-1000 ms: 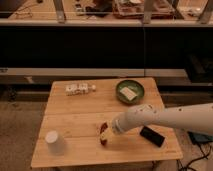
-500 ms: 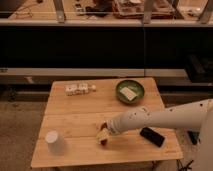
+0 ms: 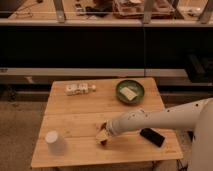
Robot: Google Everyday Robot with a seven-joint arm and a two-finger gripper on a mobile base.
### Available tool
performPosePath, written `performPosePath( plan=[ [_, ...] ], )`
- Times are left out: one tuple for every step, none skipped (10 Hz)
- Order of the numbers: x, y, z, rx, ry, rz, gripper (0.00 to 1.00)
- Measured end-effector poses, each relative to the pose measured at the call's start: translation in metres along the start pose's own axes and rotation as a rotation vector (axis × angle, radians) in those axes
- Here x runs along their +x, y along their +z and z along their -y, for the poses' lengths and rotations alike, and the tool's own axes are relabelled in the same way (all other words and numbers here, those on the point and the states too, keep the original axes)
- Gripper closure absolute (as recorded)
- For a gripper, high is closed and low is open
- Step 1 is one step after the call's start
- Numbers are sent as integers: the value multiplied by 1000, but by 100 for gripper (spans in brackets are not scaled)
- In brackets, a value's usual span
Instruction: Place the pepper on the white sponge
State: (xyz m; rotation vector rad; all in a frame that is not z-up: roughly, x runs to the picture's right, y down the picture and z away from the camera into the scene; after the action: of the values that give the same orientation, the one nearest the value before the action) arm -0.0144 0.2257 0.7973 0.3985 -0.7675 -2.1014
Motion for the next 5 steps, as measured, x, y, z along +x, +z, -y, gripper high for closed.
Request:
performPosePath(
  plan=[
    [0, 2, -1, 1, -2, -1, 25],
    [-1, 3, -1, 2, -3, -1, 25],
    [-1, 4, -1, 3, -3, 0, 25],
    [-2, 6, -1, 6, -2, 2, 25],
    [-3, 8, -1, 7, -2, 5, 25]
  ],
)
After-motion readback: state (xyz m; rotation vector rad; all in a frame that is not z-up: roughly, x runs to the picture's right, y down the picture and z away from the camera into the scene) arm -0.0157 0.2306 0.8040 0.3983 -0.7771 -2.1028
